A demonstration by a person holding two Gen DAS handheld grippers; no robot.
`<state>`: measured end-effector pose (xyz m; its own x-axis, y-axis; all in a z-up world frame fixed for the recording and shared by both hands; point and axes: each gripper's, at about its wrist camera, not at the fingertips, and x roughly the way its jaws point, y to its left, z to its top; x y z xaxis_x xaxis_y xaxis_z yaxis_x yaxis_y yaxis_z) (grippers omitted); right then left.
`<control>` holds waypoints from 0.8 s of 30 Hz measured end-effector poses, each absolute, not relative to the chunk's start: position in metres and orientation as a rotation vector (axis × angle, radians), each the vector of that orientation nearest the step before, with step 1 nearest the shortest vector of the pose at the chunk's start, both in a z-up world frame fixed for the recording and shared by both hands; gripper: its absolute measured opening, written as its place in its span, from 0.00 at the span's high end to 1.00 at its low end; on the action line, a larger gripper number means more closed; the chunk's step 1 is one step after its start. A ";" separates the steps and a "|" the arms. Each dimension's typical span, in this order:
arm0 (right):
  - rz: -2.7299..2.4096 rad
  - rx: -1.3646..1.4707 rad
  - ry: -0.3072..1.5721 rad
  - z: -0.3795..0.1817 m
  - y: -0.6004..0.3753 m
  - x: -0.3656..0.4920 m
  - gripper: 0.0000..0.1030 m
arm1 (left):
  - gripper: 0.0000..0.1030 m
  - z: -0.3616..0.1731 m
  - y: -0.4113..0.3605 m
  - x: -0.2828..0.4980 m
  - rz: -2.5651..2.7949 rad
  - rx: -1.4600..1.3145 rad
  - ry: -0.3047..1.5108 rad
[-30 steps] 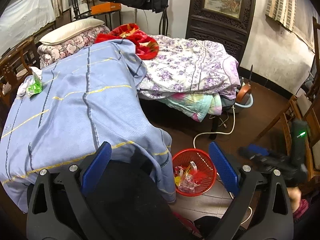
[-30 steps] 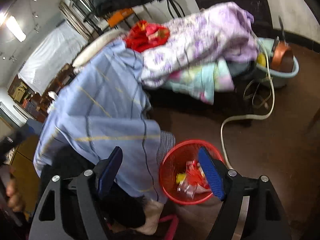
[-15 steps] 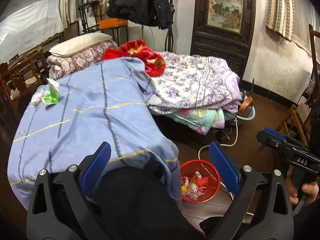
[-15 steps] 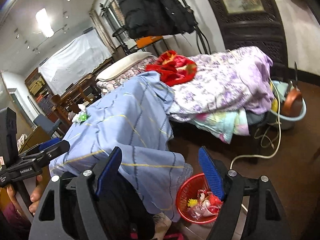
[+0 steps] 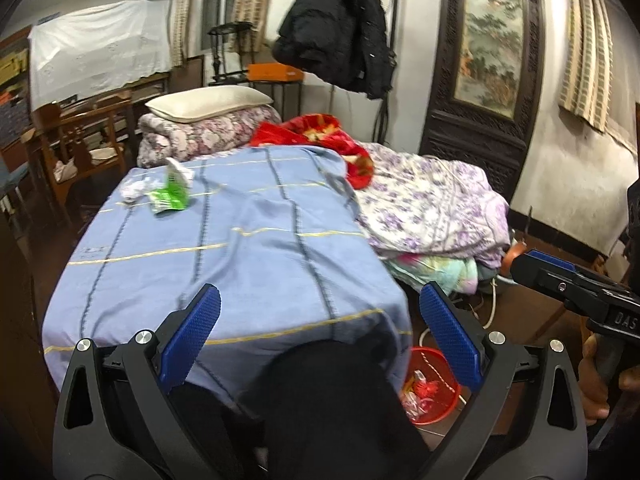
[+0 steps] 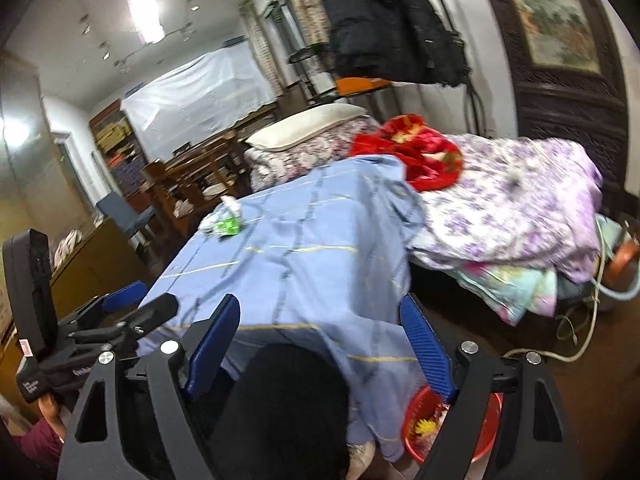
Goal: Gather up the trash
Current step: 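Move both tools back over the bed toward the white bag and tea packet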
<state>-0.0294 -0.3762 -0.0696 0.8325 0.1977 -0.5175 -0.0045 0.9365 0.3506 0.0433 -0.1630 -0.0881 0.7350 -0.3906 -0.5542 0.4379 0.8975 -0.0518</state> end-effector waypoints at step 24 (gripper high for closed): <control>0.136 0.262 0.770 -0.097 -0.258 0.102 0.19 | 0.07 -0.136 -0.048 0.136 -0.253 -0.063 0.687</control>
